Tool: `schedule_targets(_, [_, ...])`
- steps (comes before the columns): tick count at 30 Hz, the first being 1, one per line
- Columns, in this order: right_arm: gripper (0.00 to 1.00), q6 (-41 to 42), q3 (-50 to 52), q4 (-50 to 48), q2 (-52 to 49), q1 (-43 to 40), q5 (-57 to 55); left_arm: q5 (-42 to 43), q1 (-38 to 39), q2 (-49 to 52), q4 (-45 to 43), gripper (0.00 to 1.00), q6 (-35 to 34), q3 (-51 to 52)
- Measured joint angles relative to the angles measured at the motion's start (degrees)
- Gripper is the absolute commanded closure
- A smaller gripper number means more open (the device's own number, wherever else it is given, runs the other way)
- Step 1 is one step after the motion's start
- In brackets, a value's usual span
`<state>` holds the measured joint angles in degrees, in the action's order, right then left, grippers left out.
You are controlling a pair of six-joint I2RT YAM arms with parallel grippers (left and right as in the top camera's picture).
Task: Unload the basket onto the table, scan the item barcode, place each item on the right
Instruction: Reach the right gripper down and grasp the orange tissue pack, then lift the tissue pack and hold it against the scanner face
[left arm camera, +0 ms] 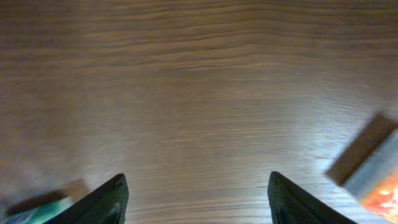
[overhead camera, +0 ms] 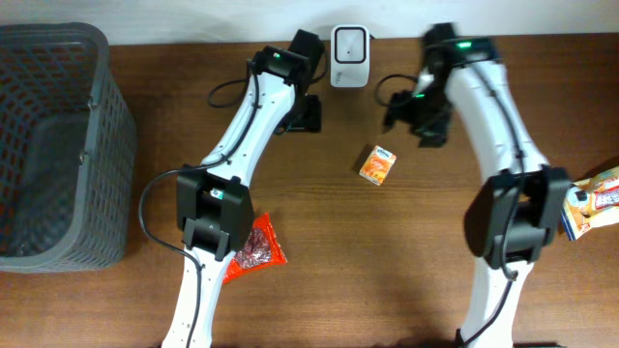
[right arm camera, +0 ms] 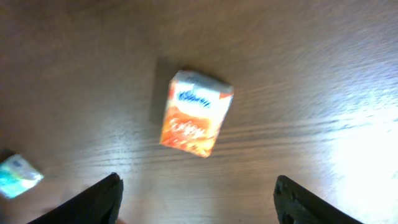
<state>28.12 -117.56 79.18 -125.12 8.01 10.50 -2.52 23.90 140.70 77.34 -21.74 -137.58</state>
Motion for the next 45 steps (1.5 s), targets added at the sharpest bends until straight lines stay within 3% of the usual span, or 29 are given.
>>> schedule_targets(9, [0.32, 20.2, 0.0, -1.9, -5.6, 12.1, -16.6, -2.3, -3.8, 0.0, 2.4, 0.26, -1.1, 0.0])
schedule_targets(13, [0.34, 24.3, 0.0, -3.1, -9.2, 15.8, -22.4, -3.9, -4.2, 0.0, 3.4, 0.25, -1.3, 0.0])
schedule_targets(23, [0.43, 26.9, 0.0, -3.2, -12.9, 17.3, -32.2, -6.4, -6.0, 0.0, 4.3, 0.24, -1.3, 0.0])
schedule_targets(45, [0.52, 27.4, 0.0, -3.1, -14.8, 21.0, -36.6, -6.5, -6.0, 0.0, 4.3, 0.23, -1.3, 0.0])
